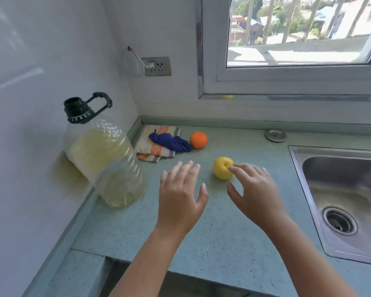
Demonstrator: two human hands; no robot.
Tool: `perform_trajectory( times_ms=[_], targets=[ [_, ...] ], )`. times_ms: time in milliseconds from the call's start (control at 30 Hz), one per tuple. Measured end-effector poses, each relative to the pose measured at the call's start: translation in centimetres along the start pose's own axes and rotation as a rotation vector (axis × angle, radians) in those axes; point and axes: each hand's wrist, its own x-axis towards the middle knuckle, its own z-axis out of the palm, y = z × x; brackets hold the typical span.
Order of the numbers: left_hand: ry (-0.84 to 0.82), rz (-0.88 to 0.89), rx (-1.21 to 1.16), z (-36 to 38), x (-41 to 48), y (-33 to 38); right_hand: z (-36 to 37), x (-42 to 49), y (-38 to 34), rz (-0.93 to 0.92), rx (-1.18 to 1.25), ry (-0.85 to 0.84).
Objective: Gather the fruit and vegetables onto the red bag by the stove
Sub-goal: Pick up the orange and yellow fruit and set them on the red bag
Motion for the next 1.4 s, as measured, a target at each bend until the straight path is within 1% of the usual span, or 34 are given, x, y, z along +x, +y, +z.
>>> perform_trajectory(
  times_ms=[167, 400, 533, 700, 933, 1067, 1267, 1400],
  targets=[
    [-0.036, -0.024, 0.001, 4.0, 3.4, -1.8, 3.4, 3.0, 3.8, 0.058, 0.006, -0.072],
    [-0.132, -0.085, -0.014, 8.7, 6.2, -4.1, 7.9, 5.8, 7.8, 0.122, 0.043, -0.198],
    [-0.188, -0.102, -0.023, 11.2, 7.3, -4.8, 10.2, 6.5, 9.6, 0.166, 0.06, -0.27],
    [-0.25, -0.127, -0.043, 14.0, 8.4, -5.7, 12.7, 6.5, 11.1, 0.209, 0.144, -0.338],
    [-0.308, -0.154, -0.056, 17.0, 9.2, -6.5, 15.1, 6.3, 11.8, 0.285, 0.256, -0.354],
    [-0.31, -0.157, -0.053, 18.1, 10.0, -7.3, 15.8, 6.7, 11.8, 0.326, 0.333, -0.347],
    [-0.302, -0.17, -0.042, 19.7, 12.3, -8.5, 16.2, 8.2, 12.1, 0.417, 0.526, -0.317],
    [-0.286, -0.168, -0.036, 20.8, 14.3, -9.2, 16.6, 9.2, 12.9, 0.454, 0.587, -0.286]
  ],
)
